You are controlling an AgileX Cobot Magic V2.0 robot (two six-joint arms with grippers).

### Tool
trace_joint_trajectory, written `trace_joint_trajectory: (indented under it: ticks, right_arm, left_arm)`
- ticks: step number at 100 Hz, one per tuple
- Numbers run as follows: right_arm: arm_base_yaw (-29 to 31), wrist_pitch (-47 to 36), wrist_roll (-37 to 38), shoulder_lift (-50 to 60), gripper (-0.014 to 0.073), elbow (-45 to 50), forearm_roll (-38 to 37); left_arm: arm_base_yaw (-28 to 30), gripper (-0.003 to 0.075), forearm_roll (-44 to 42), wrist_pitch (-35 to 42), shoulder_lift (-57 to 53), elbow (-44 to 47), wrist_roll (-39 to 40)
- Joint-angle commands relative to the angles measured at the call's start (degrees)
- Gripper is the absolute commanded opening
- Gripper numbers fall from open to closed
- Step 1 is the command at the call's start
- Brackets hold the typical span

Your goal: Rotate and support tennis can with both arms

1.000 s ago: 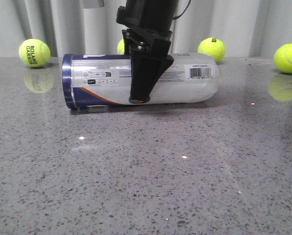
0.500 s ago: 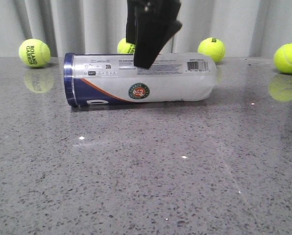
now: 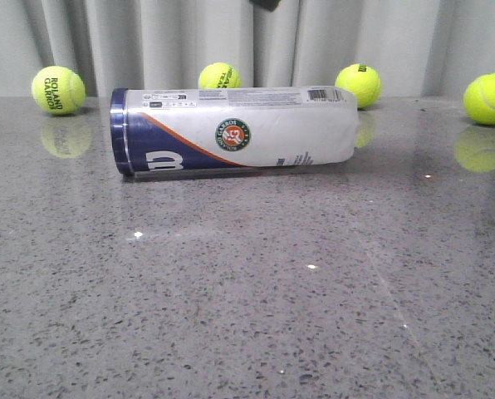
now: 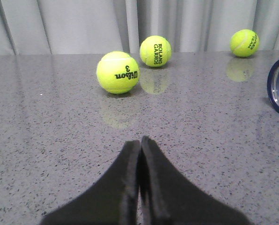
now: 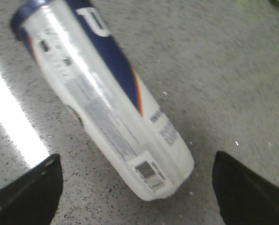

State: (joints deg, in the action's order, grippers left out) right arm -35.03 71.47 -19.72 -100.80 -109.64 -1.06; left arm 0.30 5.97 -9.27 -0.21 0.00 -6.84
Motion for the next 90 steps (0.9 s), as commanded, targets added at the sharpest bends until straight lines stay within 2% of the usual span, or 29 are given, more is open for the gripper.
trace_joint_trajectory:
  ticks: [1,20,25,35,53,65,90]
  right_arm:
    - [0.4,4.7,9.3,4.2,0.0633,-0.6,-4.9]
    - [1.8,4.7,15.0,6.9,0.0629,1.7,-5.4]
    - [2.2,4.7,16.3,7.6,0.0599,2.4,-5.4]
    - [3.1,4.7,18.4,9.3,0.0462,4.5,-5.4]
    - [5.8,4.7,21.7,12.1,0.0103,8.7,-5.4]
    - [7.6,4.7,23.2,14.3,-0.0054,11.9,-5.4]
    - [9.7,1.8,25.0,21.2,-0.0067,21.1,-5.4]
  left_arm:
    - [-0.3,-0.0020,0.2,4.4,-2.0,2.6,0.5]
    - [-0.3,-0.0020,0.2,4.4,-2.0,2.6,0.5]
    - [-0.3,-0.0020,0.2,4.4,-2.0,2.6,0.5]
    - [-0.3,-0.0020,0.2,4.4,-2.0,2.6,0.5]
    - [-0.3,-0.0020,0.2,4.4,-2.0,2.6,0.5]
    - [-0.3,-0.0020,0.2,4.4,-2.0,2.6,0.5]
    - [-0.3,-0.0020,0.2,4.4,-2.0,2.6,0.5]
